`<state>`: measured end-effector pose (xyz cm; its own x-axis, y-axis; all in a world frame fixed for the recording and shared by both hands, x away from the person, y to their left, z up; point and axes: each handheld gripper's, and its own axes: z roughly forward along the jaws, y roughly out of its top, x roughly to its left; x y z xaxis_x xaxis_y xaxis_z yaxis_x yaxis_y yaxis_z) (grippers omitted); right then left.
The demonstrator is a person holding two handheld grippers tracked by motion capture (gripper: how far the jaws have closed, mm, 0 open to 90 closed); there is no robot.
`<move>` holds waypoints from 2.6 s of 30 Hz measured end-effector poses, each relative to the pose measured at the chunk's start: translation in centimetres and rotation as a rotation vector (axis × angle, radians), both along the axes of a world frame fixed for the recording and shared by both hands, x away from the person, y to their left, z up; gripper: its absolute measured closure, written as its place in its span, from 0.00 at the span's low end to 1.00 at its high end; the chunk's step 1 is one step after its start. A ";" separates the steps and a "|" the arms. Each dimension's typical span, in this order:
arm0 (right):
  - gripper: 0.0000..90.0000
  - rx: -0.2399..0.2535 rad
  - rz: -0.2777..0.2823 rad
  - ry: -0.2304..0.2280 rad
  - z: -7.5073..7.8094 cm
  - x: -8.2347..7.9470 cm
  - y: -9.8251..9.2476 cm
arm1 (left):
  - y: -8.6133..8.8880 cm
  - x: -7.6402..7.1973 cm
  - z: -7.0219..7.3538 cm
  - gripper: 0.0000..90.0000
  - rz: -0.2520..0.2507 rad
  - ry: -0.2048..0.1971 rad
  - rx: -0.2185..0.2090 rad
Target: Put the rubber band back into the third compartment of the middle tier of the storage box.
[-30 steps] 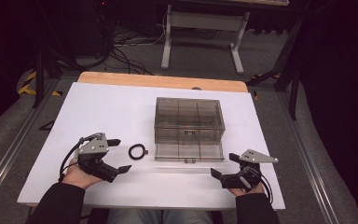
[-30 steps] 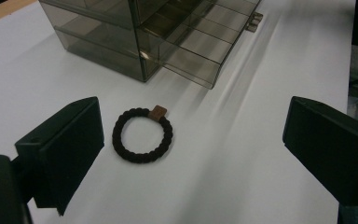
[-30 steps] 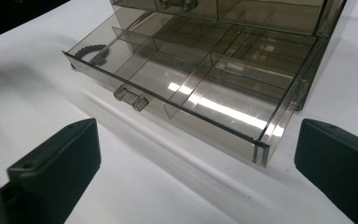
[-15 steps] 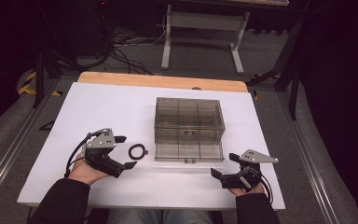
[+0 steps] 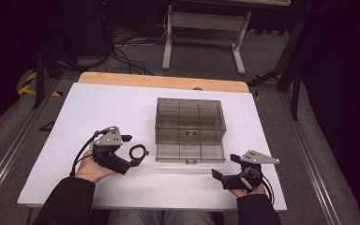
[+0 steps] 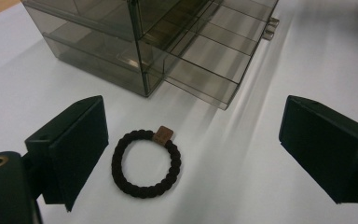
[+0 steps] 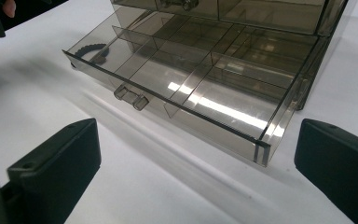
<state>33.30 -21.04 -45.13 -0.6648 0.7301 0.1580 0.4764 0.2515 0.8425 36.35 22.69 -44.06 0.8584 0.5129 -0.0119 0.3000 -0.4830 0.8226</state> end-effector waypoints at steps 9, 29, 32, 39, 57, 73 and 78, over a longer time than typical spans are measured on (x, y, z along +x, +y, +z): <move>0.01 0.000 0.001 0.000 0.0 0.0 0.0 | -0.3 0.7 -0.5 0.13 0.000 0.016 0.008; 0.01 -0.007 0.004 0.000 0.0 -0.1 0.1 | -1.0 1.9 -1.9 0.23 -0.021 0.071 0.059; 0.01 -0.006 0.005 -0.001 0.0 -0.1 0.1 | -1.0 2.0 -2.1 0.25 -0.023 0.073 0.063; 0.01 -0.004 0.006 -0.001 0.0 -0.1 0.1 | -1.1 2.3 -2.5 0.32 -0.031 0.082 0.077; 0.01 -0.009 0.011 -0.003 0.0 0.0 0.1 | -1.5 2.8 -3.7 0.53 -0.048 0.116 0.175; 0.01 -0.015 0.014 -0.004 0.0 0.0 0.2 | -1.5 3.1 -4.3 0.76 -0.054 0.135 0.200; 0.01 -0.016 0.013 -0.005 0.0 0.0 0.2 | -1.4 3.2 -4.3 0.81 -0.050 0.142 0.211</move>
<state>33.25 -20.88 -45.16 -0.6754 0.7235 0.1428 0.4683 0.2712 0.8409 39.55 21.27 -48.39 0.8800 0.4740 -0.0311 0.3768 -0.6566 0.6534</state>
